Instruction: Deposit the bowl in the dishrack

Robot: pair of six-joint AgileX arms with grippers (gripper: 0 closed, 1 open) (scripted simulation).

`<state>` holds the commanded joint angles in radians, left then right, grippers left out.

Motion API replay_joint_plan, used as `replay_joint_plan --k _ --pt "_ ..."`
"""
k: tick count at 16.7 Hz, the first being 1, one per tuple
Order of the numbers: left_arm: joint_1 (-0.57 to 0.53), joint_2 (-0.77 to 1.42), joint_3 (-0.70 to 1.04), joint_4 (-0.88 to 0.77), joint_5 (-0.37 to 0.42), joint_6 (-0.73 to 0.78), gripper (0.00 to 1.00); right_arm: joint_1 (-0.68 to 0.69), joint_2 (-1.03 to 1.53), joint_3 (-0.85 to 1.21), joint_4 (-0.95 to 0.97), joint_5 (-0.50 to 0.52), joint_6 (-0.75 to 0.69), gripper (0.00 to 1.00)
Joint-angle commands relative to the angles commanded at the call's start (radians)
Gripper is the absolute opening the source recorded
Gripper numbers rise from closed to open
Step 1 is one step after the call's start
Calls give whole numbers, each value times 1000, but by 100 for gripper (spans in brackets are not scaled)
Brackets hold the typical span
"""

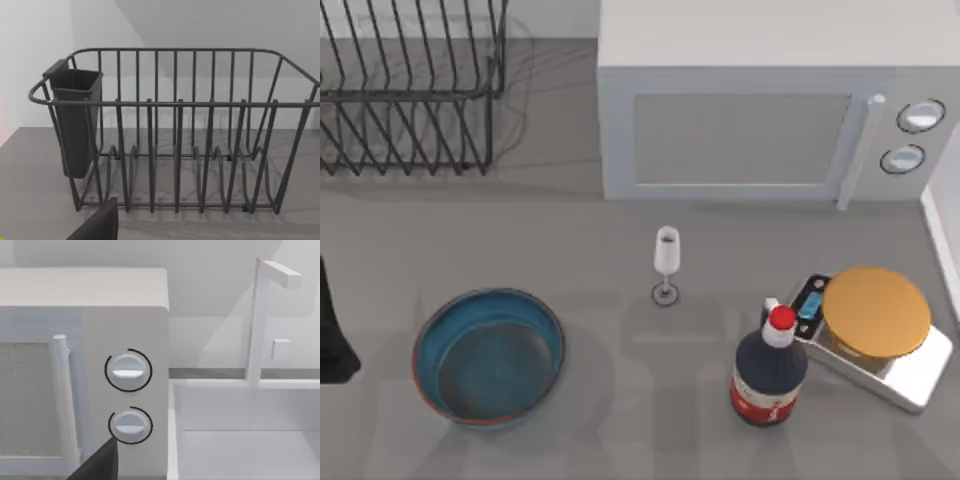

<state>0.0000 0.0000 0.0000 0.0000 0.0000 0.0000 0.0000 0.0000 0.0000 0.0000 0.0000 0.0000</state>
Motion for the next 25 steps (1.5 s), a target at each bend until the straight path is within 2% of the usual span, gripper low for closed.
replay_joint_plan --k 4,8,18,25 --pt "-17 32 31 -28 1 -16 100 0 0 0 0 0 0 100" --pt "-101 223 213 -178 2 -100 100 0 0 0 0 0 0 100" --pt "-438 1197 932 -806 -3 -423 100 0 0 0 0 0 0 100" --pt "-625 1687 1333 -1139 0 -603 100 0 0 0 0 0 0 100"
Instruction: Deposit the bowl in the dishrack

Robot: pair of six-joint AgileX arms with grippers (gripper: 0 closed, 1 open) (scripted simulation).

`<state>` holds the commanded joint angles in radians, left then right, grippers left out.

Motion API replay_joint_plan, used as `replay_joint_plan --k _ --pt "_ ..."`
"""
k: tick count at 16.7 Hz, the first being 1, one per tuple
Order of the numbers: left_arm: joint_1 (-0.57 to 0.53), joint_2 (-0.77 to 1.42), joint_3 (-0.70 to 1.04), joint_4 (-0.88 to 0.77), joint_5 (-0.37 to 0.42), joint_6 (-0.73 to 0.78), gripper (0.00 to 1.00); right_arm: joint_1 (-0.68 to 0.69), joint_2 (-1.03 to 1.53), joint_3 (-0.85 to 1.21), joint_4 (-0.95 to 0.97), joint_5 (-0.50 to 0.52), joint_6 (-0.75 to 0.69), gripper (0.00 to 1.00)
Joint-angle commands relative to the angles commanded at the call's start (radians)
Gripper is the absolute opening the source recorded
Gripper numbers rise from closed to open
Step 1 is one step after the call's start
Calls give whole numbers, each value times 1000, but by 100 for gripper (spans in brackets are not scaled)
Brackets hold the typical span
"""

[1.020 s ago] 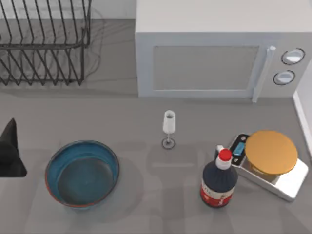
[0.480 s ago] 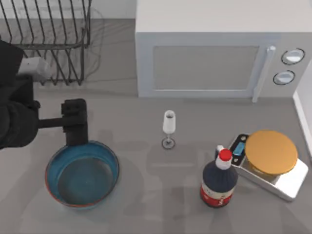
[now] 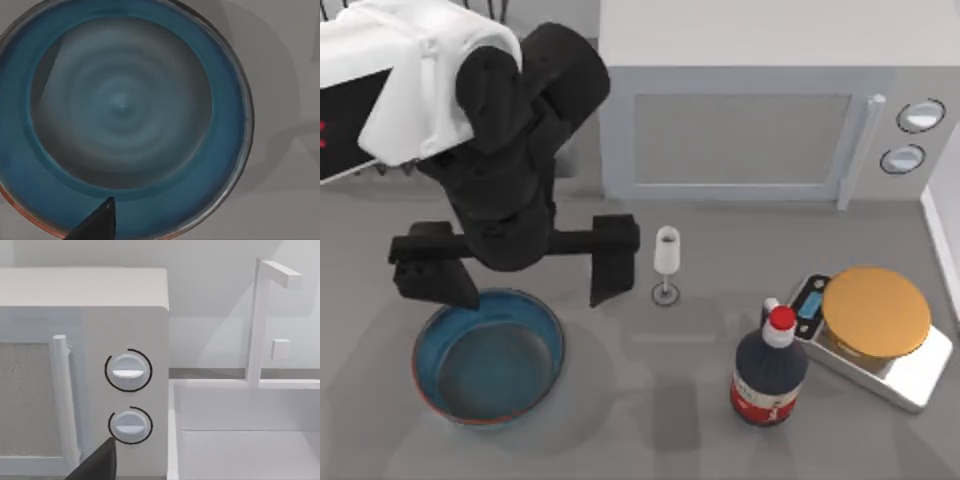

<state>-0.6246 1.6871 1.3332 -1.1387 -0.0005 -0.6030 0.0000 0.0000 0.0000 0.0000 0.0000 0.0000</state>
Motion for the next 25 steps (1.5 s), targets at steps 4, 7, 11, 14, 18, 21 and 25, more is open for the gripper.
replay_joint_plan --k 4,7,11,14,18,21,25 --pt "-42 102 94 -69 1 -40 100 0 0 0 0 0 0 100" --pt "-42 104 96 -70 1 -41 100 0 0 0 0 0 0 100" --pt "-38 106 78 -52 1 -38 100 0 0 0 0 0 0 100" --pt "-38 136 5 50 1 -36 100 0 0 0 0 0 0 100" --pt "-38 196 -122 252 1 -35 100 0 0 0 0 0 0 100" --pt "-39 220 -169 311 2 -36 100 0 0 0 0 0 0 100" --pt "-39 221 -169 312 2 -36 92 0 0 0 0 0 0 100"
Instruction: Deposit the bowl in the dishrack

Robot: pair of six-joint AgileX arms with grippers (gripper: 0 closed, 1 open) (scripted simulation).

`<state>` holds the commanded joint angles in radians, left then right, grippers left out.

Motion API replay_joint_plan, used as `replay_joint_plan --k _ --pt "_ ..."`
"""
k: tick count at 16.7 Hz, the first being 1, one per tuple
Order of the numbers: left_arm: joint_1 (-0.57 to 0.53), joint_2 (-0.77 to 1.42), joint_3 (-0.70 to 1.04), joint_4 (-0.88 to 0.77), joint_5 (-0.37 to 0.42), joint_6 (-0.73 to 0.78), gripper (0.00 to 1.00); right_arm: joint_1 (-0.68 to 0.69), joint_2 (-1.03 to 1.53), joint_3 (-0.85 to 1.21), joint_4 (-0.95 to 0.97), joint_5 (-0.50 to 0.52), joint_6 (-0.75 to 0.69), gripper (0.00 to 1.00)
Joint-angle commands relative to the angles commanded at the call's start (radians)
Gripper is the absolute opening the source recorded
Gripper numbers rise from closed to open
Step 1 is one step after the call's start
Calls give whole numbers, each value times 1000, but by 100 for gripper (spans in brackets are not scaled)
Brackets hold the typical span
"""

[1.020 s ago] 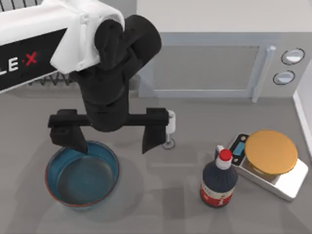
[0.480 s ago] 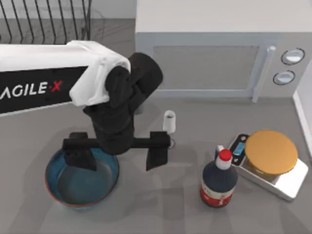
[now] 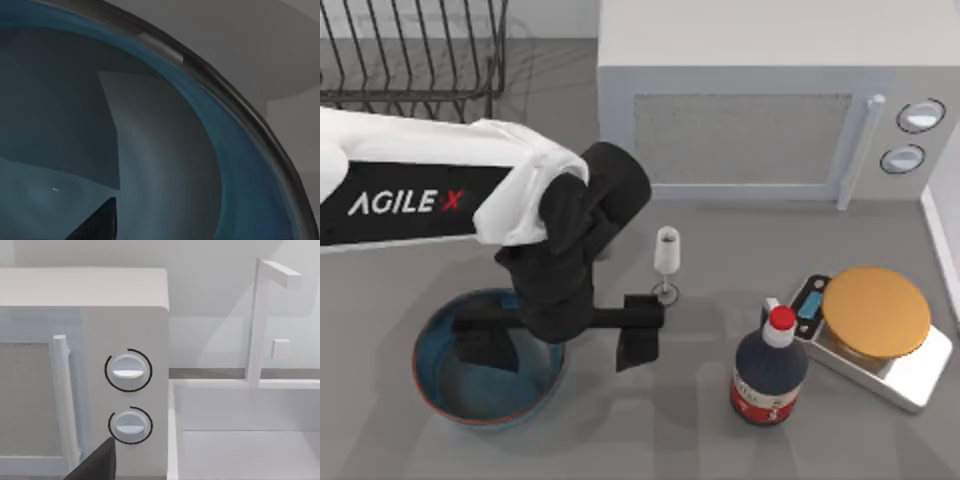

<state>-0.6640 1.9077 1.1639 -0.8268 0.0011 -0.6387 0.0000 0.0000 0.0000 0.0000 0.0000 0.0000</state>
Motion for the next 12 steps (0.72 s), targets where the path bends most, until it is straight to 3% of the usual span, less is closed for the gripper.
replay_joint_plan --k 12 --pt "0 0 0 0 0 0 2 0 0 0 0 0 0 100"
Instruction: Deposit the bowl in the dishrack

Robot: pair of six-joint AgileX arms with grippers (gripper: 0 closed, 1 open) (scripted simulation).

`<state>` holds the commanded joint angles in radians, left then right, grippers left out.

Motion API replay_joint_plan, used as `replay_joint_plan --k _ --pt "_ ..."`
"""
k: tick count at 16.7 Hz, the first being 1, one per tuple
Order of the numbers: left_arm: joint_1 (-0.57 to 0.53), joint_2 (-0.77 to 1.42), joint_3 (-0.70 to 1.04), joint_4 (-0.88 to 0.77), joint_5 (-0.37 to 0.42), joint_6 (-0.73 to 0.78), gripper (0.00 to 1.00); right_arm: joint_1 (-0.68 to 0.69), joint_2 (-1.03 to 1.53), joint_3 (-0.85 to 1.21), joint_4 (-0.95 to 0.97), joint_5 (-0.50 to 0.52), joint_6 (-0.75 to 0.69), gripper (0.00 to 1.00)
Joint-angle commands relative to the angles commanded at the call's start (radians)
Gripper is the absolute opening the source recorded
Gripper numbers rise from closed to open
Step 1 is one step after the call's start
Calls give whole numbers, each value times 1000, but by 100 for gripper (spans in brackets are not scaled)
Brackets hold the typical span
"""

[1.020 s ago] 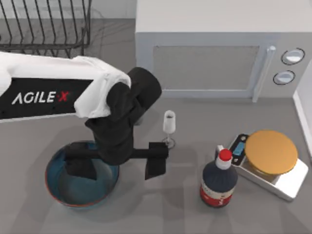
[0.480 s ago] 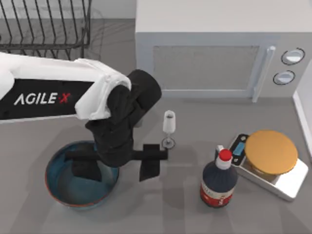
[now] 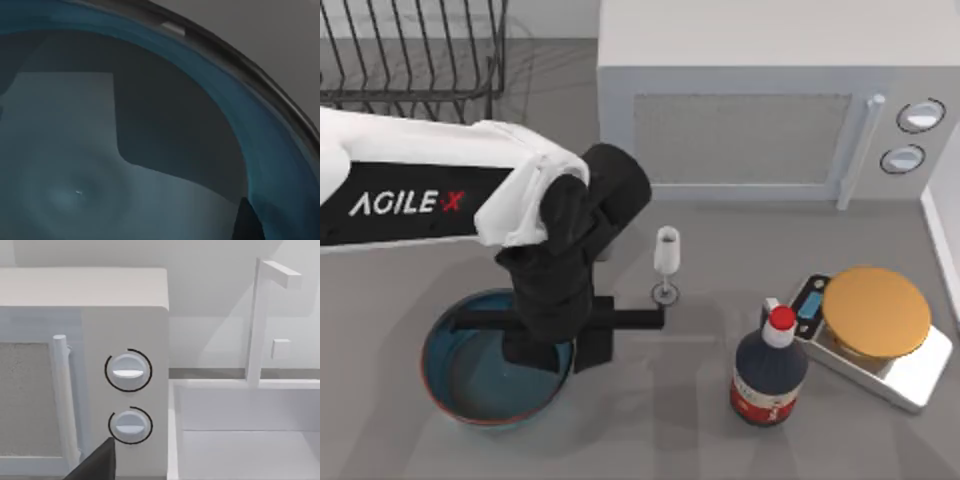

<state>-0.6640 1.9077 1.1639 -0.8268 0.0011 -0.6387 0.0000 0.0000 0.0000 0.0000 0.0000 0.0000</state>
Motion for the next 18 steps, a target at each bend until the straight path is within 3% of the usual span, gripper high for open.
replay_joint_plan --k 11,14,18 --pt "-1 -1 14 -14 0 0 0 0 0 0 0 0 0 100" --pt "-8 -3 114 -116 0 -4 0 0 0 0 0 0 0 100" --pt "-12 -20 350 -391 -1 -10 0 0 0 0 0 0 0 100"
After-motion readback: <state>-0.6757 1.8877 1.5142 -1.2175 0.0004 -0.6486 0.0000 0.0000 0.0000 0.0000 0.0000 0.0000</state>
